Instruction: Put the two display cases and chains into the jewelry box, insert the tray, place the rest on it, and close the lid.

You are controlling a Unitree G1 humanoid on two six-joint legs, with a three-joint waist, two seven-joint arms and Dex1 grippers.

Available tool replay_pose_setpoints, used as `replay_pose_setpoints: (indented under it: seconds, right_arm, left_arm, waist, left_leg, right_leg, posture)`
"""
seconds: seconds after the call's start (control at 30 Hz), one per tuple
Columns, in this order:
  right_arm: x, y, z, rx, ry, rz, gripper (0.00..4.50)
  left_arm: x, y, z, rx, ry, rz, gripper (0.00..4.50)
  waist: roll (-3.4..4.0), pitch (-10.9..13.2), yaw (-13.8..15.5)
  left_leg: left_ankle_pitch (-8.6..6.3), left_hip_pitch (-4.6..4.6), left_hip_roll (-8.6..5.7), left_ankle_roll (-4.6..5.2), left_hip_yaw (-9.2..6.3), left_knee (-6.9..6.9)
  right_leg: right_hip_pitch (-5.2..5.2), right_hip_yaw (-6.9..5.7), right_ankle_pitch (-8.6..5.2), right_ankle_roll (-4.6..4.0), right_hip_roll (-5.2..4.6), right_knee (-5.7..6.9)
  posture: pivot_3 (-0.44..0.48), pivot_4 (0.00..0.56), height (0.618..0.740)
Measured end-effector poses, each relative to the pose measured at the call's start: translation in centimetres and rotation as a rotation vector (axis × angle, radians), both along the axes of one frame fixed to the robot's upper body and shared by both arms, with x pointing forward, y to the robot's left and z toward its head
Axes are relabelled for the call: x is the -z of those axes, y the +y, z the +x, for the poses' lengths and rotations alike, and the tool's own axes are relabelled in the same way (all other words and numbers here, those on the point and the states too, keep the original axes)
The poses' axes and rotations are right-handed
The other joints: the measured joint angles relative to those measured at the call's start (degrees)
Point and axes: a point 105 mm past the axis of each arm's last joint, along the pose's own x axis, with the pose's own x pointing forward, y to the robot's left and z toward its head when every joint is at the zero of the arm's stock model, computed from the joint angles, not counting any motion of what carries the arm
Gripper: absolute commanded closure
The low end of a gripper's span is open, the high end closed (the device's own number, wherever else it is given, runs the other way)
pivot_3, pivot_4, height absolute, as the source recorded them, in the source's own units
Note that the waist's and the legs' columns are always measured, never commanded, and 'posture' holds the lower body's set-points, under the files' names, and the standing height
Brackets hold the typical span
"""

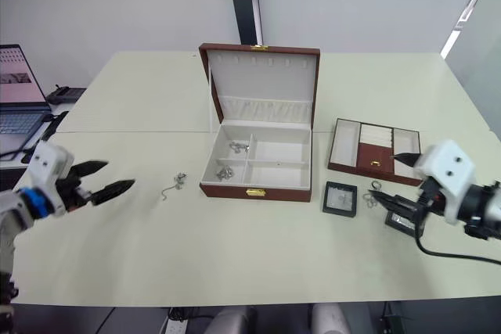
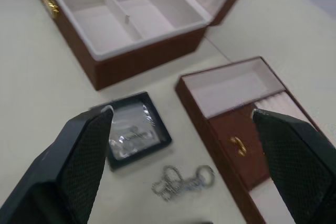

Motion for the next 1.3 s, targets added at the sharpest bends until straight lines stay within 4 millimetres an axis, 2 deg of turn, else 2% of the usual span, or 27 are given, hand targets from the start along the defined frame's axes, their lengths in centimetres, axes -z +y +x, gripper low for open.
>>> replay_pose_setpoints:
  seconds: [0.13,0.23,0.37,0.47,0.67,1.3]
  right_arm:
    - [1.0,-4.5,-1.3,0.180,-0.041,0.007,0.00]
    - [1.9,-7.3,-2.2,0.294,-0.069,-0.004,0.00]
    - [3.4,-9.5,-3.3,0.390,-0.082,0.000,0.00]
    - [4.9,-10.5,-4.4,0.448,-0.053,0.020,0.00]
    - [6.1,-11.2,-5.9,0.506,-0.005,0.084,0.00]
    - [5.6,-11.2,-5.2,0.524,-0.029,0.099,0.00]
  left_arm:
    - [1.7,2.7,-1.9,-0.127,-0.006,-0.003,0.02]
    - [2.9,3.9,-2.9,-0.198,0.004,-0.008,0.02]
    - [4.7,4.6,-4.0,-0.268,0.026,-0.032,0.02]
    - [5.1,4.9,-4.5,-0.314,0.013,-0.061,0.02]
    - [5.8,5.0,-5.4,-0.348,0.034,-0.103,0.02]
    - [4.8,4.3,-4.4,-0.326,0.002,-0.093,0.02]
  waist:
    - [-0.04,-0.03,-0.01]
    - [-0.04,-0.03,-0.02]
    - [-0.03,-0.05,-0.06]
    - [-0.04,-0.05,-0.05]
    - [0.04,-0.10,-0.10]
    - [0.06,-0.11,-0.08]
  left_leg:
    - [-0.01,0.03,0.00,0.02,0.01,-0.01]
    - [-0.02,0.06,0.01,0.02,0.02,-0.03]
    - [-0.02,0.09,0.03,0.02,0.07,-0.04]
    - [-0.02,0.09,0.04,0.02,0.04,-0.05]
    - [-0.02,0.15,0.06,0.03,0.04,-0.07]
    - [-0.02,0.14,0.04,0.02,0.13,-0.06]
  right_leg:
    - [0.03,0.01,0.00,0.00,-0.01,-0.01]
    - [0.03,0.05,0.00,0.00,-0.01,0.00]
    - [0.03,0.08,0.00,0.00,0.00,0.01]
    - [0.03,0.09,0.00,0.00,0.00,0.02]
    - [0.04,0.15,0.00,-0.01,0.00,0.03]
    - [0.05,0.14,-0.01,-0.01,0.01,0.04]
  posture:
    - [0.000,0.150,0.740]
    - [0.000,0.150,0.740]
    - [0.000,0.150,0.740]
    - [0.000,0.150,0.740]
    - [0.000,0.150,0.740]
    - [0.000,0.150,0.740]
